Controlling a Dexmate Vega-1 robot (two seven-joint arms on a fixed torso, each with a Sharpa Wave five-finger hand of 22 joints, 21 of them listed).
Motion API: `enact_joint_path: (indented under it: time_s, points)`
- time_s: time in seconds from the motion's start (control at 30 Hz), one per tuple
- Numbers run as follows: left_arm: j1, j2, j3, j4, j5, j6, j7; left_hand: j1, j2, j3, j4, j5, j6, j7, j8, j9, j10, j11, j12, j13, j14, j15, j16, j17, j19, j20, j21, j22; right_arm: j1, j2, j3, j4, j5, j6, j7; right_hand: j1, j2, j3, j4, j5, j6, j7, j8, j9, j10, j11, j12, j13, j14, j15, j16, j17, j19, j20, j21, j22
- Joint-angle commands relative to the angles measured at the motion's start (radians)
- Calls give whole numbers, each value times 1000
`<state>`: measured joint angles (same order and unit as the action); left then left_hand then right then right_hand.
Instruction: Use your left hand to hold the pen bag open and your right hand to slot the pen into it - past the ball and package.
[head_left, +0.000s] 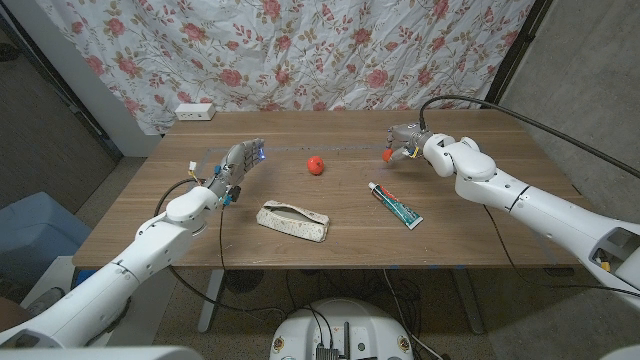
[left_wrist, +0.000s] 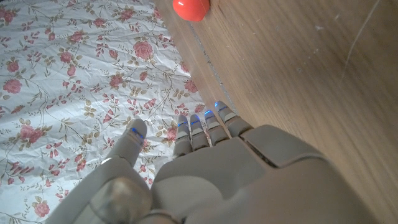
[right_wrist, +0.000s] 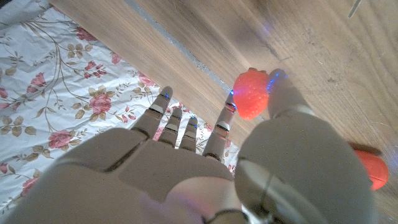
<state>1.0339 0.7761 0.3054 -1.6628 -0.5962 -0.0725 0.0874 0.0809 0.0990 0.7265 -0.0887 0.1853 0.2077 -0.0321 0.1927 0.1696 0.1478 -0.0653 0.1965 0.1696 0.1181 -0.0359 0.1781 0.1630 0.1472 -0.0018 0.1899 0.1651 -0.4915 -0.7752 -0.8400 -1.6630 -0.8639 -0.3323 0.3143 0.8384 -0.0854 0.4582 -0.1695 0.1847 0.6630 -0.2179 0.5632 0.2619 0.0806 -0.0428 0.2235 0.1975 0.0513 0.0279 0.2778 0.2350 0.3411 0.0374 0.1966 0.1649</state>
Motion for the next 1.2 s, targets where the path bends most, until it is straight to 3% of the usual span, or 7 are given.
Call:
enact_joint_path:
  time_s: [0.03, 0.2, 0.47, 0.67, 0.77, 1.2]
  points:
    - [35, 96, -4, -84, 109, 5, 16, 19, 29, 3, -25, -3, 31, -15, 8, 5, 22, -7, 6, 5, 16, -27, -1, 0, 22, -2, 5, 3, -6, 16, 5, -11, -14, -38, 0, 7, 5, -1, 7, -3, 11, -2, 7, 5, 11, -2, 4, 2, 12, -2, 9, 2, 12, 2, -1, 2]
    - [41, 122, -7, -107, 163, 7, 32, 47, 35, 8, -65, -7, 92, -28, 13, 5, 56, -30, 8, 5, 30, -58, 1, 1, 50, -24, 7, 2, -3, 29, 1, 1, -15, -53, -4, 8, 5, -2, 7, -3, 12, -2, 8, 5, 15, -3, 4, 2, 14, -3, 9, 2, 13, 2, -2, 2]
    - [54, 163, -5, -147, 254, 13, 48, 62, 31, 6, -80, -9, 127, -63, 15, 5, 65, -37, 5, 5, 33, -71, -1, 1, 62, -34, 5, 2, 12, 36, -10, 11, -17, -50, -2, 8, 5, -4, 7, -3, 15, -2, 10, 5, 19, -3, 3, 2, 16, -4, 10, 3, 15, 3, -2, 2]
    - [69, 200, -7, -188, 345, 31, 79, 69, 24, 1, -86, -10, 148, -67, 14, 5, 76, -43, 5, 4, 34, -73, -2, 1, 70, -62, 5, 1, 14, 34, -7, 3, -11, -59, 5, 9, 5, -6, 8, -4, 15, -2, 11, 5, 20, -3, 3, 2, 16, -4, 10, 4, 16, 4, -2, 2]
    - [76, 208, -5, -207, 405, 35, 108, 80, 16, -5, -91, -10, 192, -89, 17, 4, 97, -49, 8, 4, 50, -58, 2, 1, 87, -60, 5, 0, 7, 30, -4, -4, -10, -60, -7, 9, 5, -6, 8, -4, 15, -2, 11, 5, 21, -3, 2, 2, 16, -4, 10, 4, 16, 4, -3, 2]
    - [90, 281, -14, -291, 534, 71, 74, 115, -5, -10, -100, -13, 264, -119, 18, 3, 130, -60, 7, 4, 74, -70, 0, 1, 124, -53, 4, -1, -5, 17, 1, -41, -20, -80, 10, 10, 6, -9, 8, -4, 14, -3, 12, 5, 30, -3, 3, 2, 20, -5, 11, 6, 13, 7, -5, 3]
